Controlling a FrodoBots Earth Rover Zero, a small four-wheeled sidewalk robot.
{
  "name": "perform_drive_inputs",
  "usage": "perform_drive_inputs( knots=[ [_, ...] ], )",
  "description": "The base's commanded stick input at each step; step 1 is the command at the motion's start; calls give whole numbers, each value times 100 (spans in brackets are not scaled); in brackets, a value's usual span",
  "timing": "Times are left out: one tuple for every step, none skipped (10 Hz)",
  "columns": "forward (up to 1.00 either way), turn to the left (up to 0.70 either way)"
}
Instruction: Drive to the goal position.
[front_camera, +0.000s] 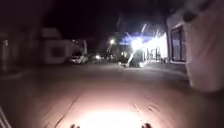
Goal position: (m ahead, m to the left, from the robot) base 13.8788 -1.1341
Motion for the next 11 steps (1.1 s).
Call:
perform_drive_inputs(
  knots=[
    [70,0],
    [70,0],
    [70,0],
    [70,0],
    [70,0],
    [70,0],
    [70,0],
    [70,0],
    [70,0],
    [70,0],
    [70,0]
  ],
)
